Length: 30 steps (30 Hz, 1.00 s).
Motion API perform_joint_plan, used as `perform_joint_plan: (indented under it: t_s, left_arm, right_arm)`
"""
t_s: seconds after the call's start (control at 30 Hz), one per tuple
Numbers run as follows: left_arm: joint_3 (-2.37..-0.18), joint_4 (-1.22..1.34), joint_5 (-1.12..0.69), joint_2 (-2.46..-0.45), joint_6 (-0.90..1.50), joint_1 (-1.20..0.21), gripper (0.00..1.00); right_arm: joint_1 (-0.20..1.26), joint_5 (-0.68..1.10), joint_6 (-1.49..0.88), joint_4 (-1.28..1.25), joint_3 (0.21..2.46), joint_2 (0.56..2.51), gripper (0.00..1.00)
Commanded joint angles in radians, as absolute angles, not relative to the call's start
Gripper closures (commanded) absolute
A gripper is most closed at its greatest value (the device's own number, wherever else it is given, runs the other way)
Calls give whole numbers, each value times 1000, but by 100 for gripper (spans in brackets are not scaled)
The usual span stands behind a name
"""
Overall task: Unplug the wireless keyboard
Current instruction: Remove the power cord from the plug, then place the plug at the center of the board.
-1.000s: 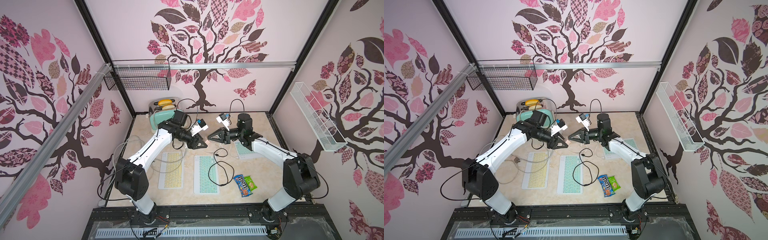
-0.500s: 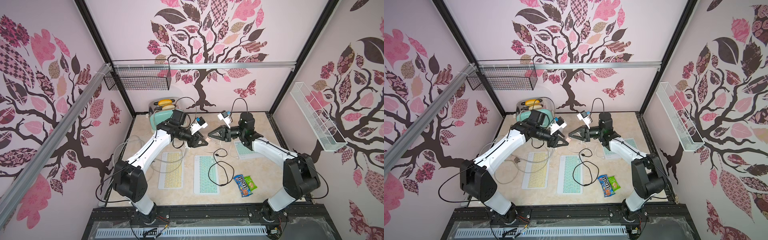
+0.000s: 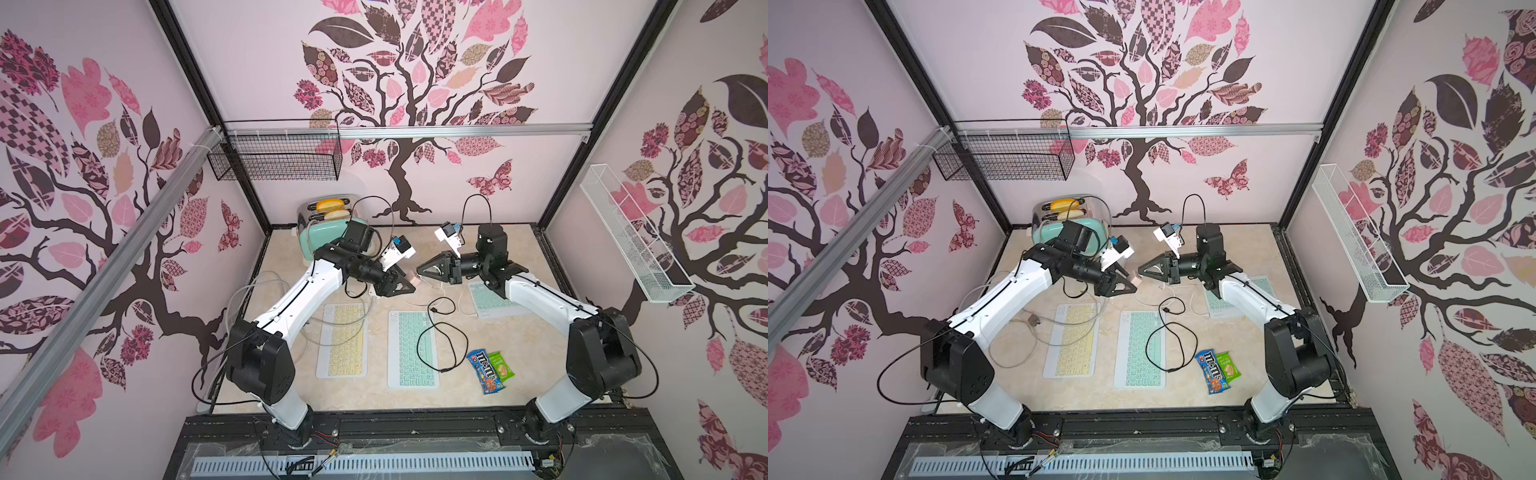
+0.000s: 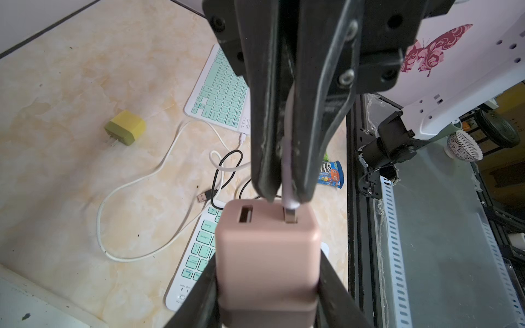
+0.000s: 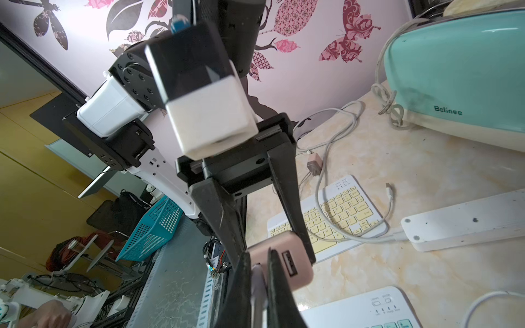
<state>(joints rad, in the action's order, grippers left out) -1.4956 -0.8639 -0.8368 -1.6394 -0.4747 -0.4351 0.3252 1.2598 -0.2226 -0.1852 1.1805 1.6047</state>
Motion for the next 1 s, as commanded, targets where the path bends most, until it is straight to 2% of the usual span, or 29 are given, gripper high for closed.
perform_joint_plan:
  t_s: [0.0, 0.2, 0.3, 0.4, 0.57, 0.73, 0.97]
  left_arm:
    - [-1463, -1051, -822, -1652, -519, -431, 100]
    - [-1405, -952, -861, -1611, -472, -431, 100]
    - [-1404, -933, -820, -1606, -464, -431, 100]
    - [-1380, -852, -738, -1591, -419, -431, 100]
    - [-1324, -634, -587, -1583, -285, -432, 100]
    - [-1367, -533, -487, -1669, -190, -436, 100]
    - [-1474, -418, -367, -1862, -67, -439, 100]
  right_arm:
    - [222, 1122, -187, -173, 1269, 1555, 100]
    - [221, 1101, -280, -290, 1260, 1578, 100]
    - [218, 1045, -253, -234, 1262, 1573, 100]
    - [209, 950, -227, -173, 1246, 1551, 100]
    - [204, 690, -157, 32, 1277, 1508, 100]
    - [192, 451, -131, 156, 1333, 1446, 100]
    - [190, 352, -154, 210, 1336, 1445, 100]
